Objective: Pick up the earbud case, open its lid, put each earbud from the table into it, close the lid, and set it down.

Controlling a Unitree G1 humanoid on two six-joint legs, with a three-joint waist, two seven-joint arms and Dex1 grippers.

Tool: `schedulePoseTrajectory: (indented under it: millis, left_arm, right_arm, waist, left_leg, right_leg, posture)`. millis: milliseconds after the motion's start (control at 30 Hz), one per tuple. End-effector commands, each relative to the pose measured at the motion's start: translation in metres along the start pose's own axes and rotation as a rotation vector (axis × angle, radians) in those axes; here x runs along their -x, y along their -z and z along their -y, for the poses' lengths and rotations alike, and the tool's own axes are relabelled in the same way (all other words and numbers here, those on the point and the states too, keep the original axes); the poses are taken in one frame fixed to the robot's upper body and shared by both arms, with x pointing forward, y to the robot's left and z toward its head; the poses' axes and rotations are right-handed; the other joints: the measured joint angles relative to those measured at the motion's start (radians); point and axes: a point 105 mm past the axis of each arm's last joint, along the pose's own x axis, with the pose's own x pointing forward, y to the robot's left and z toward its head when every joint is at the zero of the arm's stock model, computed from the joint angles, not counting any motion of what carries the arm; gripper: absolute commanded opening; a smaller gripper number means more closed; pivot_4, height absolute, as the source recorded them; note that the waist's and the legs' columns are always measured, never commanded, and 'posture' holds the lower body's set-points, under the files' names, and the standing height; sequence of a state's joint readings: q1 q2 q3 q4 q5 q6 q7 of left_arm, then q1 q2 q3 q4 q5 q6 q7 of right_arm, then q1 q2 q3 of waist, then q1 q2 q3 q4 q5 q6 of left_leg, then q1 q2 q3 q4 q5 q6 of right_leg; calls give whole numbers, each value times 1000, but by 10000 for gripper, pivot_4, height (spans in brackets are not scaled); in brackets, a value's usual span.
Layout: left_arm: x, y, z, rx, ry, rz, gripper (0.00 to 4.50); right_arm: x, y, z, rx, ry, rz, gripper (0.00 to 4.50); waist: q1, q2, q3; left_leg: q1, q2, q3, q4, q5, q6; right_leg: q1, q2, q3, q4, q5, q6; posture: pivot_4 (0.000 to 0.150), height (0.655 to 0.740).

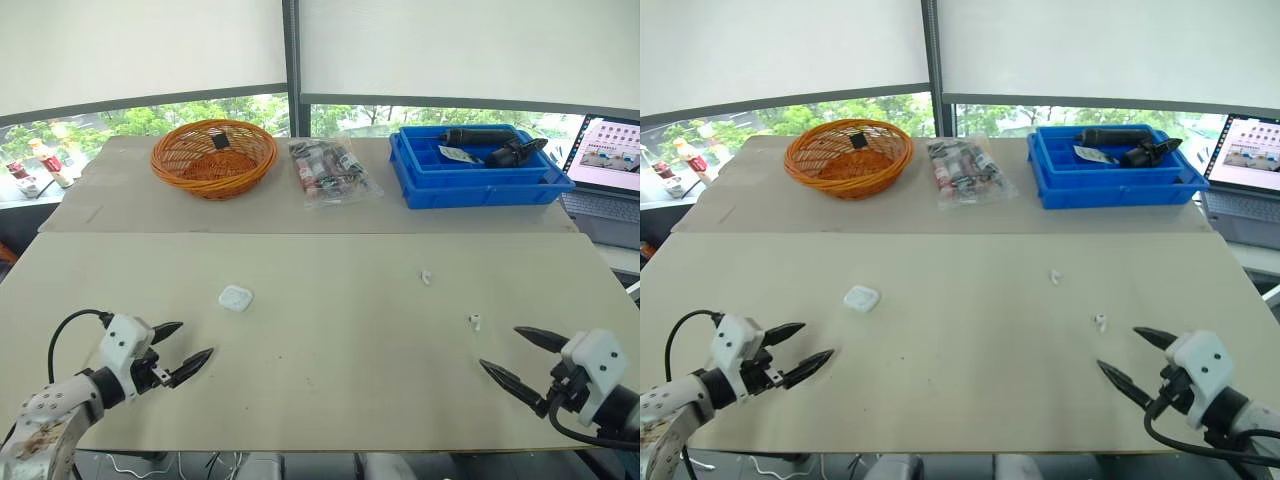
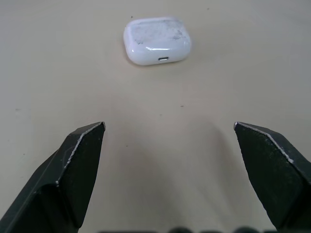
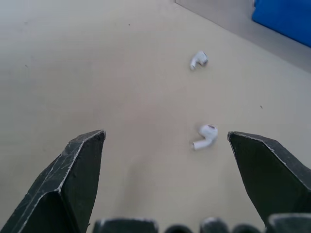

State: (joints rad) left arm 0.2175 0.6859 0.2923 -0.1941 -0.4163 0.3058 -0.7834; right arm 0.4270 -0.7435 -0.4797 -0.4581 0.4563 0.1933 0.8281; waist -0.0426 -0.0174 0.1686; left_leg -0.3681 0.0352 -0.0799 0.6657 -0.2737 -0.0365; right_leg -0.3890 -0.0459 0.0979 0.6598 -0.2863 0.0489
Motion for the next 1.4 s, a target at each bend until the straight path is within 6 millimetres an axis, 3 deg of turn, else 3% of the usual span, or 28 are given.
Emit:
schedulePoseTrajectory:
  millis: [33, 200, 400, 733, 1000, 1100, 1167, 1200, 1300, 1400]
  left_arm:
    - [-17, -8, 5, -27, -16, -6, 45000]
    - [-43, -12, 10, 12, -25, 8, 45000]
    - [-67, -15, 18, 78, -20, -1, 45000]
    - [-96, -18, 16, 90, -27, -55, 45000]
    - [-101, -14, 20, 103, 23, -129, 45000]
    - [-99, -10, 23, 89, 48, -159, 36931]
    - [-98, -9, 23, 71, 61, -177, 27605]
    - [-98, -8, 23, 68, 68, -183, 25808]
    - [-97, -12, 23, 57, 91, -165, 25832]
    - [-92, -33, 38, 57, 211, -56, 25832]
  right_arm:
    - [-16, -37, -17, 57, -127, 76, 44470]
    - [-30, -62, -28, 91, -226, 116, 44470]
    - [-40, -78, -32, 96, -261, 158, 44470]
    - [-44, -83, -38, 99, -283, 177, 44470]
    - [-44, -85, -41, 100, -281, 187, 44470]
    - [-44, -85, -42, 98, -275, 189, 45000]
    - [-45, -85, -42, 96, -272, 190, 45000]
    - [-44, -85, -43, 95, -271, 190, 45000]
    - [-44, -85, -43, 96, -271, 189, 45000]
    - [-43, -84, -45, 86, -277, 179, 45000]
  waist:
    - [0, 0, 0]
    - [7, -1, 0]
    - [21, -1, 0]
    - [33, 0, -1]
    - [31, 2, -2]
    - [29, 2, -2]
    - [28, 3, -2]
    - [28, 3, -2]
    - [28, 3, -2]
    - [28, 3, -2]
  left_leg:
    - [0, 0, 0, 0, 0, 0]
    - [-1, -1, -1, 1, 0, 0]
    - [0, -1, -1, 2, 0, 0]
    - [0, -1, -1, 3, 0, 0]
    - [0, -2, -1, 4, 0, 0]
    - [0, -1, -1, 4, 0, 0]
    - [0, -2, -1, 4, 0, 0]
    - [0, -2, -1, 4, 0, 0]
    - [0, -2, -1, 4, 0, 0]
    - [0, -1, -1, 4, 0, 0]
  right_leg:
    - [0, 0, 0, 0, 0, 0]
    - [0, 0, -1, 0, 0, 0]
    - [0, -1, -1, 1, 0, 0]
    - [1, -1, -1, 3, 0, 0]
    - [1, -1, -1, 4, 0, 0]
    - [1, -1, -1, 3, 0, 0]
    - [1, -1, -1, 3, 0, 0]
    - [1, -1, -1, 3, 0, 0]
    - [1, -1, -1, 2, 0, 0]
    - [1, -1, -1, 2, 0, 0]
  posture:
    - [1500, 7114]
    - [1500, 7114]
    - [1500, 7114]
    - [1500, 7114]
    - [1500, 7114]
    - [1500, 7114]
    - [1500, 7114]
    - [1500, 7114]
    - [1500, 7114]
    - [1500, 7114]
